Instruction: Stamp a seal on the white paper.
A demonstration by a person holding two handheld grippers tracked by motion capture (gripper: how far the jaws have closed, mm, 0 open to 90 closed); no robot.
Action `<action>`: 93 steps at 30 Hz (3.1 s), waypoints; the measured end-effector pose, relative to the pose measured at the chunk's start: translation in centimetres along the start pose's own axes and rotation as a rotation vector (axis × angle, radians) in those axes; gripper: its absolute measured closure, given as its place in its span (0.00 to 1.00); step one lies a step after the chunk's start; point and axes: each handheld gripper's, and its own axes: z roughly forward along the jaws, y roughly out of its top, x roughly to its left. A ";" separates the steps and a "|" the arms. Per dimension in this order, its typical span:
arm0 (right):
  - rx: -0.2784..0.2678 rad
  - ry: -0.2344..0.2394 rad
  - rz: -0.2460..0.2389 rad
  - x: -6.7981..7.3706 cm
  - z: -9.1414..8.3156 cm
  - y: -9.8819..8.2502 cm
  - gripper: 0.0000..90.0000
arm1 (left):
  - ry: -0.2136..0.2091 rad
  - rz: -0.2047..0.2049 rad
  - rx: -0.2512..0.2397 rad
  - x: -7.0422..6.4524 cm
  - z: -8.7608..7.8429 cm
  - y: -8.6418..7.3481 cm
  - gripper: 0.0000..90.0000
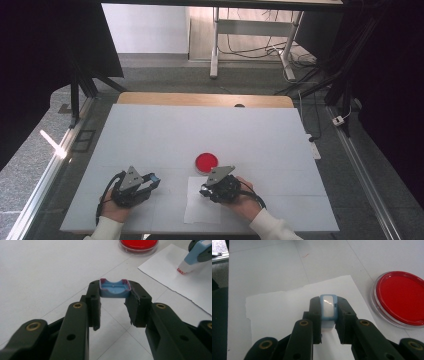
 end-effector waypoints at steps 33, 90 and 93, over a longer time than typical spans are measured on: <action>-0.026 -0.008 0.035 0.0 -0.4 0.1 0.84 | 0.001 -0.003 -0.005 0.1 -0.1 0.0 0.72; -0.475 -0.089 0.316 -3.8 -8.3 -0.7 0.83 | 0.001 0.004 -0.005 -0.1 0.2 0.2 0.72; -0.480 -0.087 0.318 -3.8 -8.4 -0.7 0.83 | 0.003 0.003 -0.008 0.0 0.2 0.2 0.72</action>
